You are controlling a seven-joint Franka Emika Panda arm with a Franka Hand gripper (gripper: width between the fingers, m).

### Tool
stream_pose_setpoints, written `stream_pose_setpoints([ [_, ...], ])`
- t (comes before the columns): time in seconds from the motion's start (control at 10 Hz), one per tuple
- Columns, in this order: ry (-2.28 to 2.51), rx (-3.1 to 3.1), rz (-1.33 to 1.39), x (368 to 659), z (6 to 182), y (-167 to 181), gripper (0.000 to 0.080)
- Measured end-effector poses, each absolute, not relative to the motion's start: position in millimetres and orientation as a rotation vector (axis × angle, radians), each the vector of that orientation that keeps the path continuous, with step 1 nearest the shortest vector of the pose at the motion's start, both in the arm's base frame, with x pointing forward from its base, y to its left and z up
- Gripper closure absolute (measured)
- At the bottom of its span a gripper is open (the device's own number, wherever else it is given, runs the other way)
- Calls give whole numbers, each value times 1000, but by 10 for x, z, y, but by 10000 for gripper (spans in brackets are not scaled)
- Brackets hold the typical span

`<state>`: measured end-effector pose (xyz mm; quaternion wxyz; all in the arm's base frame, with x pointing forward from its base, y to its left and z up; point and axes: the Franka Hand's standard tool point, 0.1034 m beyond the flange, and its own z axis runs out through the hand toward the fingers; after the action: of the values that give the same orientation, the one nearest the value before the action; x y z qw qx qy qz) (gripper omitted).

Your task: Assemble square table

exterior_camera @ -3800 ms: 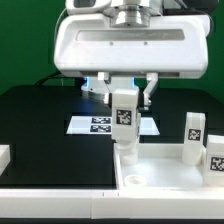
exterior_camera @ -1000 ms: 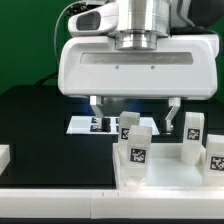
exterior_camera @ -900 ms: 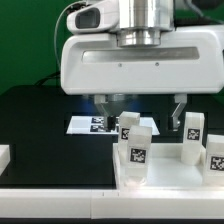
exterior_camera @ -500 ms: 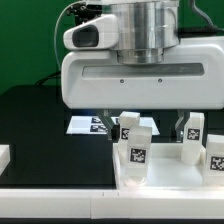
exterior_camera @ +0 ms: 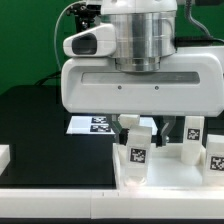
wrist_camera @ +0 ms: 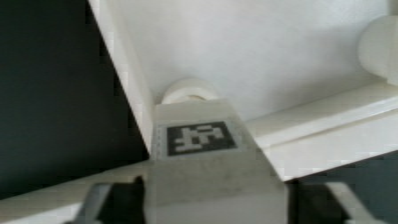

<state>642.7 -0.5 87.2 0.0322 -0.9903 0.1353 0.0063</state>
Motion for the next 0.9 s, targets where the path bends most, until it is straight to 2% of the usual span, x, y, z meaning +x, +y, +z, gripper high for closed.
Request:
stream_pose_setpoints([
  [0.3, 738, -2989, 30, 6425, 868, -23, 511],
  [0.9, 1983, -2397, -39, 6412, 845, -22, 511],
])
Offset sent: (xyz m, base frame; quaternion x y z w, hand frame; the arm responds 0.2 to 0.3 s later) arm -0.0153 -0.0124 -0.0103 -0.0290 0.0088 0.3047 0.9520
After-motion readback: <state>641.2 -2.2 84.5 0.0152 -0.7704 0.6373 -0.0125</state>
